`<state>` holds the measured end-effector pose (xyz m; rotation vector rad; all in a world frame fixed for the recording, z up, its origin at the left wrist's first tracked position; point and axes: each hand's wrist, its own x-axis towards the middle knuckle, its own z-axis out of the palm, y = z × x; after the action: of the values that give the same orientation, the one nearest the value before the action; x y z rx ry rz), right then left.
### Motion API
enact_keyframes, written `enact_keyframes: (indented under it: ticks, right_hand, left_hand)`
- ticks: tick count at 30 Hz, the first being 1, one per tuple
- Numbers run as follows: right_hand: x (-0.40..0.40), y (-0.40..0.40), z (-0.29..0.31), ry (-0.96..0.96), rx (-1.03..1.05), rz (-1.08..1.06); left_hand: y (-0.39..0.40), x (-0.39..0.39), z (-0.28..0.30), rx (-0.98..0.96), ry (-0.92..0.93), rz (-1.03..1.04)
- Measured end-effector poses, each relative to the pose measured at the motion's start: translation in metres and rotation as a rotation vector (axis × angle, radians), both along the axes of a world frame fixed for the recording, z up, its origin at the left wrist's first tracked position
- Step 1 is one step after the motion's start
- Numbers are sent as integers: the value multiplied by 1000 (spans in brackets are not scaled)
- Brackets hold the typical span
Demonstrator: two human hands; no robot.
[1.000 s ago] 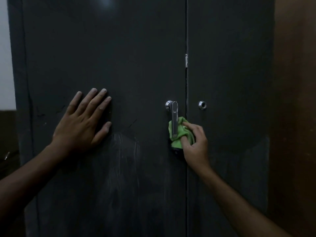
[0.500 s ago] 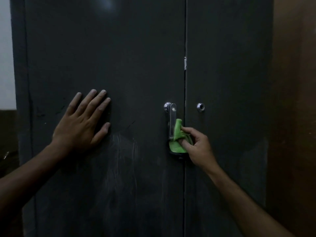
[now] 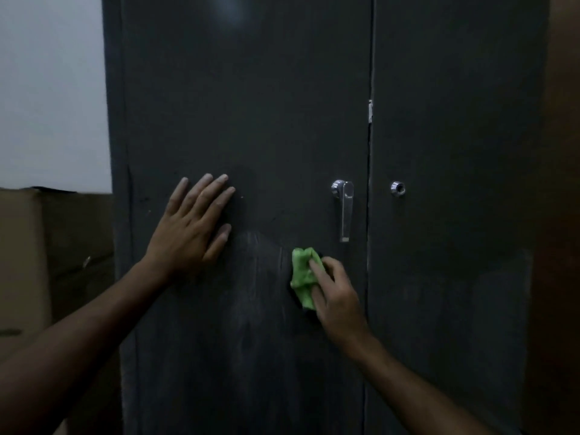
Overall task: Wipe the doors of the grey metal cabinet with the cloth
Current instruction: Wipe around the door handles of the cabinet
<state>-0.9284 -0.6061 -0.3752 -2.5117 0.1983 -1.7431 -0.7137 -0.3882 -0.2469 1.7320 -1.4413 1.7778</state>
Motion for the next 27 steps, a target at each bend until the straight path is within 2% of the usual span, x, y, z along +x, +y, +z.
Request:
enact_keyframes:
  ticks: [3, 6, 8, 11, 13, 15, 18, 19, 21, 24, 26, 27]
  right_hand:
    - [37, 21, 71, -174, -68, -58]
    - [71, 42, 123, -287, 16, -53]
    - [85, 47, 107, -236, -163, -58]
    - [71, 31, 40, 20, -586, 8]
    - [53, 11, 33, 84, -671, 4]
    - [53, 1, 65, -65, -558, -56]
    - [79, 22, 137, -374, -166, -181]
    - [90, 38, 146, -412, -119, -181]
    - [110, 63, 128, -324, -252, -127]
    - [115, 70, 63, -23, -699, 46]
    - [105, 59, 66, 112, -885, 80]
    - [104, 55, 82, 109, -902, 67]
  left_hand:
    - [21, 14, -16, -47, 35, -5]
    - [37, 31, -29, -96, 88, 23]
    - [46, 43, -40, -109, 105, 42]
    - [57, 56, -47, -122, 74, 52]
    - [60, 60, -47, -105, 70, 39]
    - [61, 62, -46, -95, 80, 23]
    - [63, 62, -48, -106, 117, -28]
    - [65, 62, -50, -126, 135, -46]
    - [70, 61, -57, -186, 191, -89]
    - [77, 57, -63, -303, 384, -203]
    - [80, 50, -62, -352, 603, -371]
    - [81, 46, -60, -360, 699, -455]
